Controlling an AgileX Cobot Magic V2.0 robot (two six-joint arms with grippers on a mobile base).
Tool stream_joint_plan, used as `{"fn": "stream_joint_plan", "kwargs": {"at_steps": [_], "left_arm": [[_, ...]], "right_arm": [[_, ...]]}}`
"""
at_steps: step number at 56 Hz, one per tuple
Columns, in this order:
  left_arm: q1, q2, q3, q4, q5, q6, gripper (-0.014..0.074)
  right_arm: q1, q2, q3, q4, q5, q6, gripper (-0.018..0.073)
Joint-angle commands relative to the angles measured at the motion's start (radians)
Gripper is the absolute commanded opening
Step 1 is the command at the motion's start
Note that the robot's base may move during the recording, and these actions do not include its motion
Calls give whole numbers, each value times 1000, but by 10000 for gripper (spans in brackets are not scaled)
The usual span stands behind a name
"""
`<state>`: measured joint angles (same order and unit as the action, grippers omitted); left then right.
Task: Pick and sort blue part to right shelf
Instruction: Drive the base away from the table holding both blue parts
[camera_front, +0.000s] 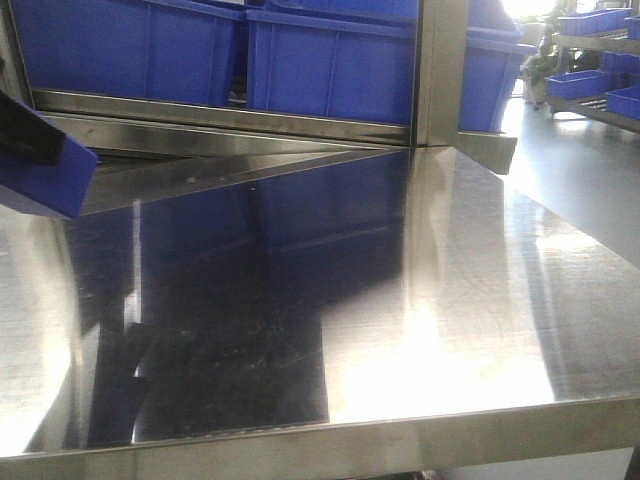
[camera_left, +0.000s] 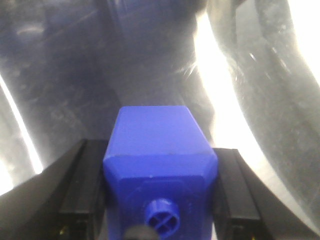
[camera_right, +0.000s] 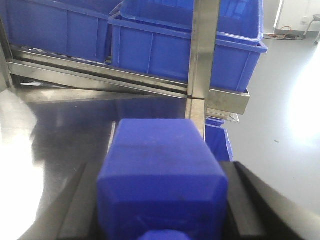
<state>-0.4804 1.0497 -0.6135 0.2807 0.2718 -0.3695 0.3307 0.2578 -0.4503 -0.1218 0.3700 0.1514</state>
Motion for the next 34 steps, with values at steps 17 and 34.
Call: {"fn": "stream_joint_plan", "kwargs": {"at_steps": [17,34], "left_arm": [[-9,-276,15,-5,-10,-4,283],[-9,-389,22,-1,-22,-4,283]], "right_arm": [[1,9,-27,-13,-90,-10,207],[1,9,-27,-13,-90,-10,207]]}}
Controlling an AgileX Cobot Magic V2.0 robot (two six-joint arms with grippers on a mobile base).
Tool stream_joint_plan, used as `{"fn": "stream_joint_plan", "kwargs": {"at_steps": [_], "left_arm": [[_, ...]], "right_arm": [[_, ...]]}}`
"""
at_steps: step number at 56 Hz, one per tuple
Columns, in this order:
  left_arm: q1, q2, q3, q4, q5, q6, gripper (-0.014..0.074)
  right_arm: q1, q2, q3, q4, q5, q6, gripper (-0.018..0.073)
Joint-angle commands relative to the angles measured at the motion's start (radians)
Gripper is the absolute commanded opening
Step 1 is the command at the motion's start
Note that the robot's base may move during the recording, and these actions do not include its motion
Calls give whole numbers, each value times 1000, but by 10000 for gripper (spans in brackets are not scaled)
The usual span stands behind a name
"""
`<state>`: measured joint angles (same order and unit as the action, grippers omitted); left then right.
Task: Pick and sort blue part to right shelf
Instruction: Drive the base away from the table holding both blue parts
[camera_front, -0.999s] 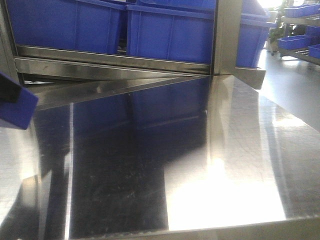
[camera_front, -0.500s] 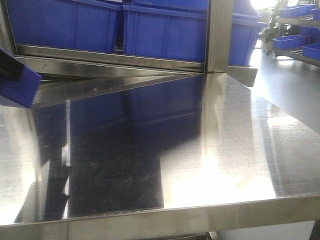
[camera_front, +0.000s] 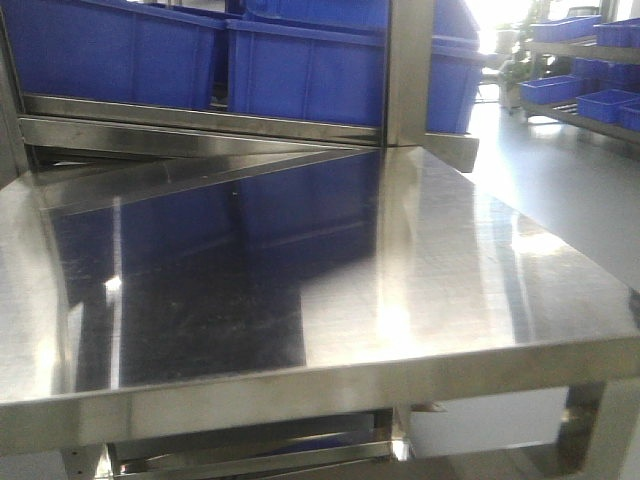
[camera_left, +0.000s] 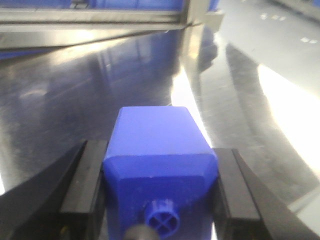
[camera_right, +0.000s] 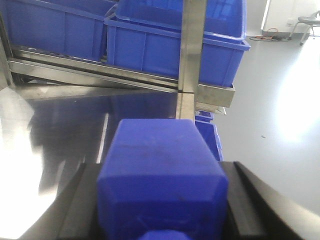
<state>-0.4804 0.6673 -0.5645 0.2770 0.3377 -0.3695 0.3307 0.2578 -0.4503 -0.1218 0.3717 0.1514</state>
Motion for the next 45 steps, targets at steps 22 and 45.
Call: {"fn": "stream_joint_plan", "kwargs": {"at_steps": [22,45], "left_arm": [[-9,-7,-27,-21,-101,-15,283],[-9,-157,-27,-25,-50,-15,283]], "right_arm": [[1,9,-27,-13,-92,-10,207],[1,9,-27,-13,-92,-10,207]]}}
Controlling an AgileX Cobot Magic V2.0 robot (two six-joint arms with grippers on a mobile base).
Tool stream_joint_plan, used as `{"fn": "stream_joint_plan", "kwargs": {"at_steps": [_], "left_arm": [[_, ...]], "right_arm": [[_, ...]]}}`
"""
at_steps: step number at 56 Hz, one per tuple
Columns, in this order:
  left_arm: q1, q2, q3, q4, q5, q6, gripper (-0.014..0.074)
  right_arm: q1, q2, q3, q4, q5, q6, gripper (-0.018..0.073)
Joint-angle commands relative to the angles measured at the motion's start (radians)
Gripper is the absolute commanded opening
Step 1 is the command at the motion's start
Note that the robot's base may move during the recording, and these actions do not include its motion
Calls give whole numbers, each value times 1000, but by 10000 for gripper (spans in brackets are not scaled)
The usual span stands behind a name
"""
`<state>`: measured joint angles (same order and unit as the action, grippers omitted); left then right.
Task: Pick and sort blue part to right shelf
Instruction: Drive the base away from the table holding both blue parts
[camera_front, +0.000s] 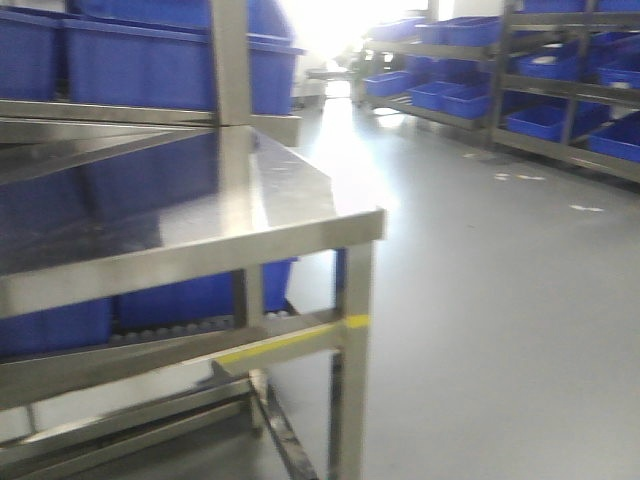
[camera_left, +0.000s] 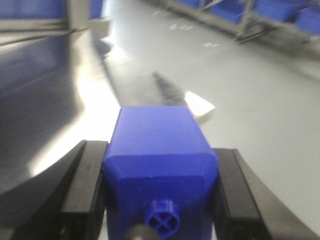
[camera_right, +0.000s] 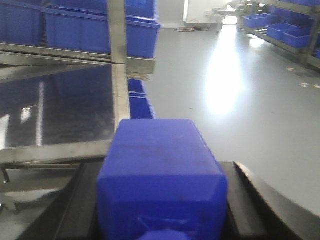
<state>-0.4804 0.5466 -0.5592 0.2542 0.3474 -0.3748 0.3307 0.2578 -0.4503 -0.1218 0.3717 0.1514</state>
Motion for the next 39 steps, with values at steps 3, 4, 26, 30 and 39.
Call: {"fn": "stream_joint_plan", "kwargs": {"at_steps": [3,4,26,30,39], "left_arm": [[-9,-72,-32,-2,-50,-10,283],[-9,-80,-32,-2,-46,-10,283],[-9,-146,-32,4,-18,-10,283],[-9,-146,-32,7,-19,-10,283],[-9,-146,-32,7,-20,-10,283]], "right_arm": [[1,9,-27,-13,-92,-10,207],[1,9,-27,-13,-92,-10,207],[1,9,-27,-13,-92,-10,207],[1,9,-27,-13,-92,-10,207],[1,9,-27,-13,-92,-10,207]]}}
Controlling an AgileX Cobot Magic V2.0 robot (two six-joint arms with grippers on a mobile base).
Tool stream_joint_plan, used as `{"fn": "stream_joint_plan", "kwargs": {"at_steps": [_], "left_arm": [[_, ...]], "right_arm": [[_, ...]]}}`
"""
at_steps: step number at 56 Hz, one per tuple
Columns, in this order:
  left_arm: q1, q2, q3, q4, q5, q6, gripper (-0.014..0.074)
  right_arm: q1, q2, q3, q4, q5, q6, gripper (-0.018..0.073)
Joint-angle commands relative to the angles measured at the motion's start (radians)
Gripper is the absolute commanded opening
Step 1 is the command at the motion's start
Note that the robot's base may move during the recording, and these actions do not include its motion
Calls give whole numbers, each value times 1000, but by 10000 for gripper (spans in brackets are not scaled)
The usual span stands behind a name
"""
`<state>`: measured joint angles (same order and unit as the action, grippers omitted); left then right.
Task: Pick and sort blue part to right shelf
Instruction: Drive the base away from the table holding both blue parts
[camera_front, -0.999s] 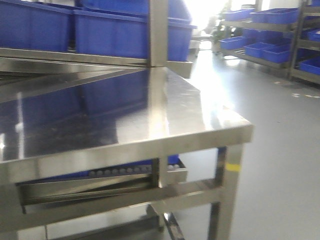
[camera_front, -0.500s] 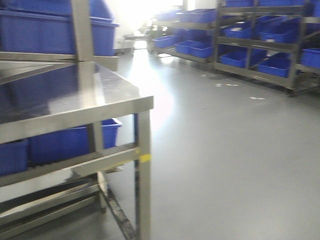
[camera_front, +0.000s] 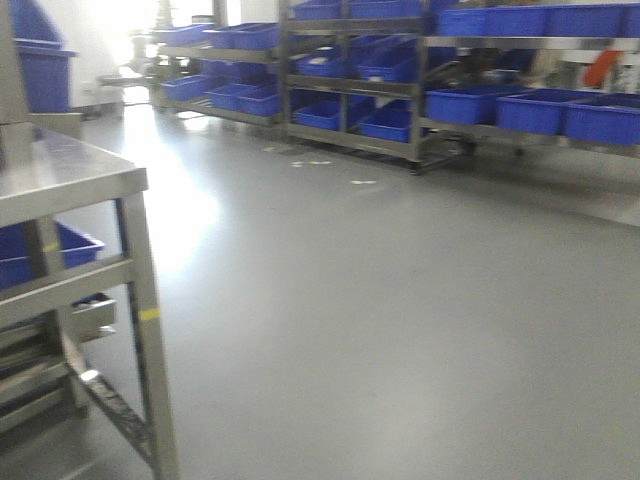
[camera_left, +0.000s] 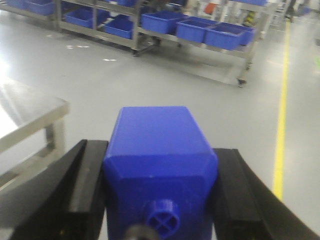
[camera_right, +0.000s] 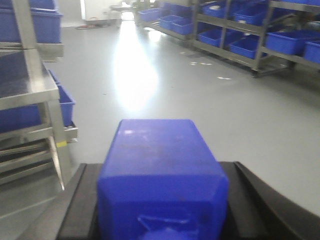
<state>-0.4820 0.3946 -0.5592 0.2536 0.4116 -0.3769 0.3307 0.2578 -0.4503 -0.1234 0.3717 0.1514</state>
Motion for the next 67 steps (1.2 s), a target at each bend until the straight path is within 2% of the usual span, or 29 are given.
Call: {"fn": "stream_joint_plan", "kwargs": {"at_steps": [1,67], "left_arm": [[-7,6,-32,8,-85,-7,283],[-3,6,-32,8,-81,-7,283]], "right_arm": [[1,9,-27,-12,-92,-10,207],[1,9,-27,-12,-92,-10,207]]}}
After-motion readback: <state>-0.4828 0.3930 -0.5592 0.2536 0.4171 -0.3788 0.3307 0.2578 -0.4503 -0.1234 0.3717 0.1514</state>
